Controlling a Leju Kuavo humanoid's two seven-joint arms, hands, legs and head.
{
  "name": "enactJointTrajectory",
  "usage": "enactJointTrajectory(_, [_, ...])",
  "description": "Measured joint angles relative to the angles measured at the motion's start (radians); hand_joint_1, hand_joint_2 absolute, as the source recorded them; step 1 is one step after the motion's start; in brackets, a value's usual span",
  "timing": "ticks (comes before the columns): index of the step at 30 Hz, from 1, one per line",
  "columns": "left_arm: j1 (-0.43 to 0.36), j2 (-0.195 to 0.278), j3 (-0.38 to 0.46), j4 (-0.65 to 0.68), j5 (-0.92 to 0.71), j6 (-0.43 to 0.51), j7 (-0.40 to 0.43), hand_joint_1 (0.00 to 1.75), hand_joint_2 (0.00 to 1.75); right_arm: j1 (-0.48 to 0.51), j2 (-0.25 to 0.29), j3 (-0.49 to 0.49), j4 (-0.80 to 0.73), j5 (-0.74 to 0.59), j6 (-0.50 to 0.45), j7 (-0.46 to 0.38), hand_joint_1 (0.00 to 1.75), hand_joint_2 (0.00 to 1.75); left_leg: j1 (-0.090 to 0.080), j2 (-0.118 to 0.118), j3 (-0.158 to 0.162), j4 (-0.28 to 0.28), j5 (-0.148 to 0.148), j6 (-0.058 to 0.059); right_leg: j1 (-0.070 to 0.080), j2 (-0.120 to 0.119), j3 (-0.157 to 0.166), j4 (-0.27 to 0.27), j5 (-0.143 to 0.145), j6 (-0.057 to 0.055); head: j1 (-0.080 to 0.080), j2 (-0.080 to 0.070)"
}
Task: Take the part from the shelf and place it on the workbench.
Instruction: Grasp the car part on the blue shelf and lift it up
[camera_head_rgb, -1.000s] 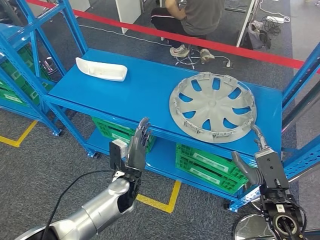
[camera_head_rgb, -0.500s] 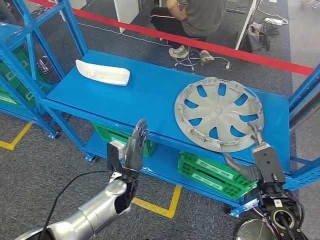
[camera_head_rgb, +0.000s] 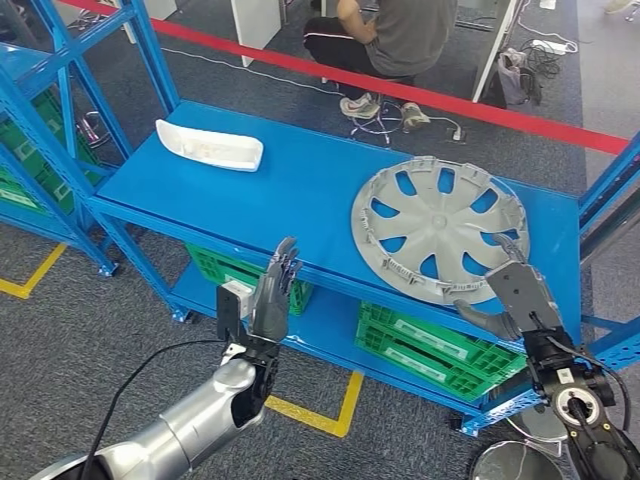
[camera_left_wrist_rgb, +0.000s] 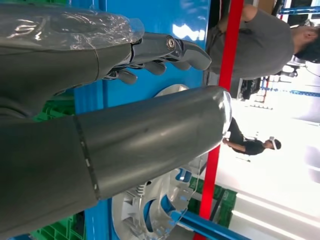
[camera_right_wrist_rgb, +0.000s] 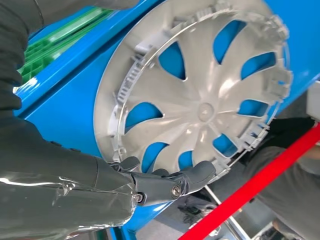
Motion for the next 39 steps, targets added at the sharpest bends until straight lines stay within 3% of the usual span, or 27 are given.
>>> enactJointTrajectory(6, [-0.004, -0.006, 0.000, 0.000, 0.000, 0.001, 0.008, 0.00, 0.00, -0.057, 0.000, 0.034, 0.075, 0.002, 0.069, 0.023, 0.00, 1.75, 0.000, 0.000, 0.003, -0.003, 0.002, -0.003, 0.001, 0.000, 0.000, 0.002, 0.000, 0.000, 0.000, 0.000])
enactJointTrajectory(12, [-0.004, -0.009, 0.000, 0.000, 0.000, 0.002, 0.008, 0.00, 0.00, -0.085, 0.000, 0.062, 0.125, -0.009, 0.079, 0.022, 0.00, 1.75, 0.001, 0.000, 0.003, -0.005, 0.003, -0.004, 0.001, 0.000, 0.000, 0.002, 0.000, 0.000, 0.000, 0.000])
enactJointTrajectory(20, [-0.006, -0.011, 0.000, 0.000, 0.004, 0.009, 0.008, 0.00, 0.00, -0.127, 0.002, 0.109, 0.194, -0.029, 0.095, -0.003, 0.00, 1.75, 0.001, 0.000, 0.003, -0.006, 0.003, -0.005, 0.001, 0.000, 0.000, 0.002, 0.000, 0.000, 0.000, 0.000])
enactJointTrajectory(30, [-0.015, -0.016, 0.000, 0.000, 0.016, 0.009, 0.003, 0.00, 0.00, -0.213, 0.028, 0.194, 0.337, -0.015, 0.183, -0.059, 0.00, 1.75, 0.001, 0.000, 0.004, -0.006, 0.004, -0.004, 0.001, 0.000, 0.000, 0.002, 0.000, -0.001, 0.000, 0.000])
enactJointTrajectory(39, [-0.017, -0.017, 0.000, 0.000, 0.018, 0.009, 0.000, 0.00, 0.00, -0.245, 0.040, 0.232, 0.413, -0.014, 0.191, -0.067, 0.00, 1.75, 0.001, 0.000, 0.004, -0.006, 0.004, -0.004, 0.001, 0.000, 0.000, 0.002, 0.000, -0.001, 0.000, 0.000])
